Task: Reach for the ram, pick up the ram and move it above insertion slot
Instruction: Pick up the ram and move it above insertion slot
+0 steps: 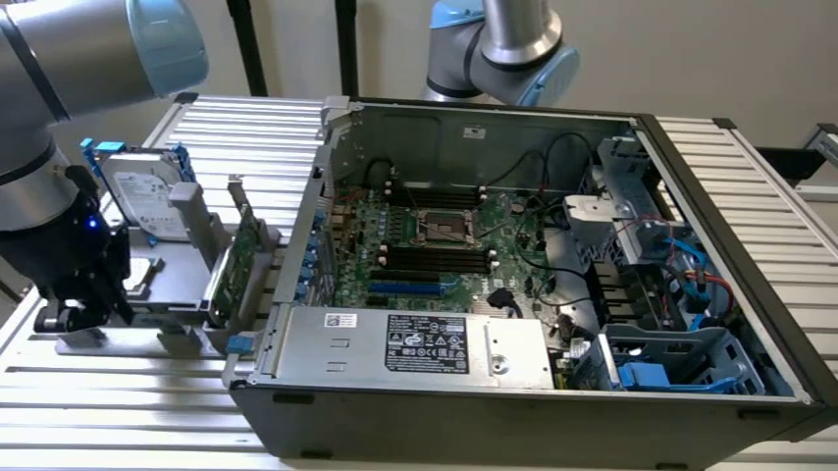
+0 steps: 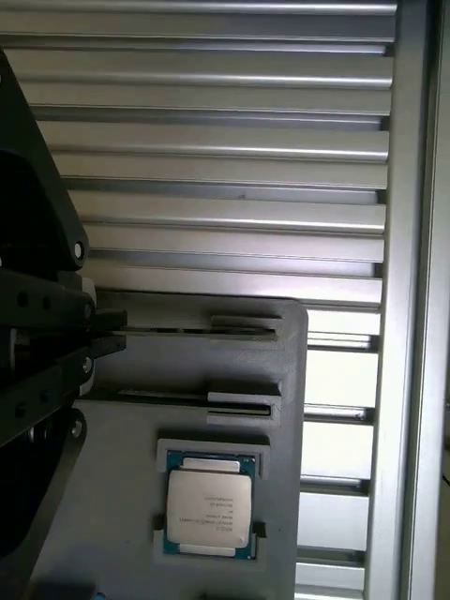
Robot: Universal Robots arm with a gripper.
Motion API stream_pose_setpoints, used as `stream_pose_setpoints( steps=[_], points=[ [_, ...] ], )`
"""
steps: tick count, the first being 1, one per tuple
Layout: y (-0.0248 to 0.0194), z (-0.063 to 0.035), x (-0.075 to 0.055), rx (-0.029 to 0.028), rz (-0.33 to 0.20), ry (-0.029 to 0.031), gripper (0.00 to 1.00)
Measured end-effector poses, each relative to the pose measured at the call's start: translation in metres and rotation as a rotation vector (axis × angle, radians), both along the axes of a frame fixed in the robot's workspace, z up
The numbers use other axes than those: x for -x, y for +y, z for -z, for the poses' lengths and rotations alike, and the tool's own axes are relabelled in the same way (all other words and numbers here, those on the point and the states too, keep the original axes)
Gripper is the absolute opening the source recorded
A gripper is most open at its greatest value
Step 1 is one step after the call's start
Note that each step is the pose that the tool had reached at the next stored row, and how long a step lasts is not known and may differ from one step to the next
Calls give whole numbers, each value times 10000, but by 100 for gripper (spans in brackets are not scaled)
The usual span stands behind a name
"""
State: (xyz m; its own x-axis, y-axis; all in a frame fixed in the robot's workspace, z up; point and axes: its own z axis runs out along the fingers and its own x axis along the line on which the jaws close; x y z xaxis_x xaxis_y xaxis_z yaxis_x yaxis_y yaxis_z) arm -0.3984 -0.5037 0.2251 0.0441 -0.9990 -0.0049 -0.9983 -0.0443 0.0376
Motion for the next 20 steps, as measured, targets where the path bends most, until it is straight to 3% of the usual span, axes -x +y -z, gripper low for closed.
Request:
stream_pose_setpoints(
  steps=[9,20],
  points=[
    [0,-405,-72,-1,7,13,14],
    [0,-908,-474,0,8,19,14]
  ],
)
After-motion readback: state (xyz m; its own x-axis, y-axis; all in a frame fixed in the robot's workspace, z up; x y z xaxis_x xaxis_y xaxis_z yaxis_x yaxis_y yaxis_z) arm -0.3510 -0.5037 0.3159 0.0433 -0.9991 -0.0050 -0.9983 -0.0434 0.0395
